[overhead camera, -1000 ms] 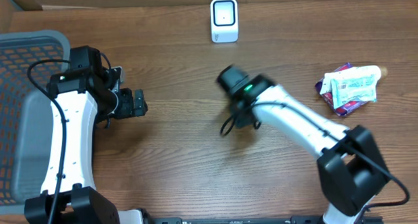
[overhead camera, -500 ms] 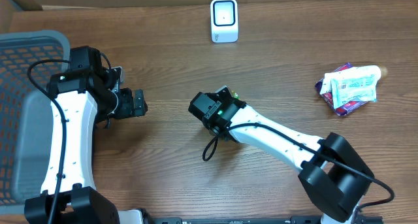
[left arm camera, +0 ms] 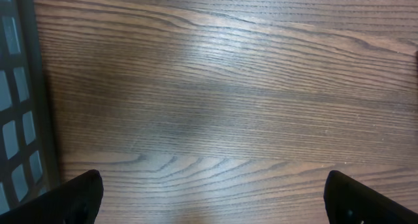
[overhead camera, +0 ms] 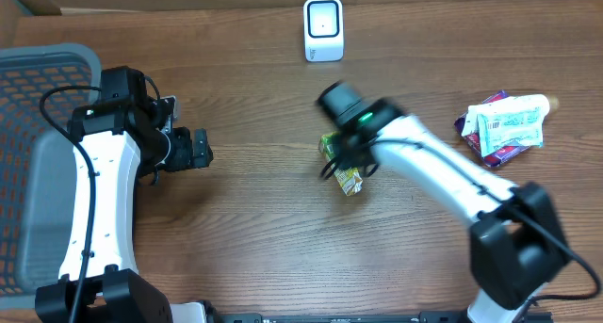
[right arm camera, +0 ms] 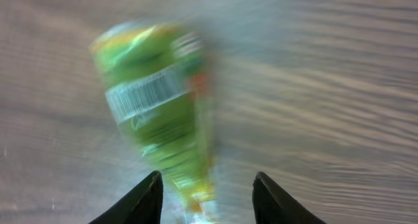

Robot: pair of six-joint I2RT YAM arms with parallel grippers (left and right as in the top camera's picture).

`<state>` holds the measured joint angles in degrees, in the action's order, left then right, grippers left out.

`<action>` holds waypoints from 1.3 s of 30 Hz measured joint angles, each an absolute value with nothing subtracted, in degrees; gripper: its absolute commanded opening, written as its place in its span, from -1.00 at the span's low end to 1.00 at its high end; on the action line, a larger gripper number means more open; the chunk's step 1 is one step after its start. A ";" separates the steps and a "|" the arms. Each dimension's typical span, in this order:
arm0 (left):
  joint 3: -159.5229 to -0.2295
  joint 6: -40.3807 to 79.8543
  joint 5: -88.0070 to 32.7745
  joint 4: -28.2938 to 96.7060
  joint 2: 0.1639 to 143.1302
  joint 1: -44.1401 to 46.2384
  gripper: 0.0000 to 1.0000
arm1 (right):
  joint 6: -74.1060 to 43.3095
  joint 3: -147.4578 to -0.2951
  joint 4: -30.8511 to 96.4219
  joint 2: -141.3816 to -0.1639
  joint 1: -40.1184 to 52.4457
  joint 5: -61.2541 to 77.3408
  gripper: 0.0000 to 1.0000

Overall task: Scan the item barcode
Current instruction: 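Release the pouch and raise the right gripper to the right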

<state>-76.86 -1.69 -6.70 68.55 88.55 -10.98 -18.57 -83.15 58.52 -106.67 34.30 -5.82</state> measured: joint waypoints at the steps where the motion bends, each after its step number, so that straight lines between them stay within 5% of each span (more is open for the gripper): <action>1: -76.86 -1.72 -6.70 68.55 88.55 -10.98 0.99 | -16.69 -83.15 58.50 -106.08 31.35 -1.78 0.22; 10: -76.86 -1.72 -6.70 68.55 88.55 -10.98 0.99 | -5.43 -73.65 49.52 -105.60 13.06 32.05 0.22; 14: -76.86 -1.69 -6.70 68.53 88.55 -10.98 0.99 | -4.56 -69.19 44.93 -105.71 12.82 37.54 -0.02; 18: -76.86 -1.72 -6.70 68.53 88.55 -10.98 0.99 | -7.51 -67.22 40.95 -106.39 13.41 37.15 -0.34; 36: -76.86 -1.72 -6.70 68.53 88.55 -10.98 0.99 | -20.97 -66.78 35.11 -107.55 18.92 28.42 -0.42; 39: -76.86 -1.72 -6.70 68.53 88.55 -10.98 0.99 | -21.63 -66.78 35.16 -107.55 21.26 28.10 -0.57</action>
<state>-76.86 -1.72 -6.70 68.53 88.55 -10.98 -21.63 -66.78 35.16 -107.55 21.26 28.10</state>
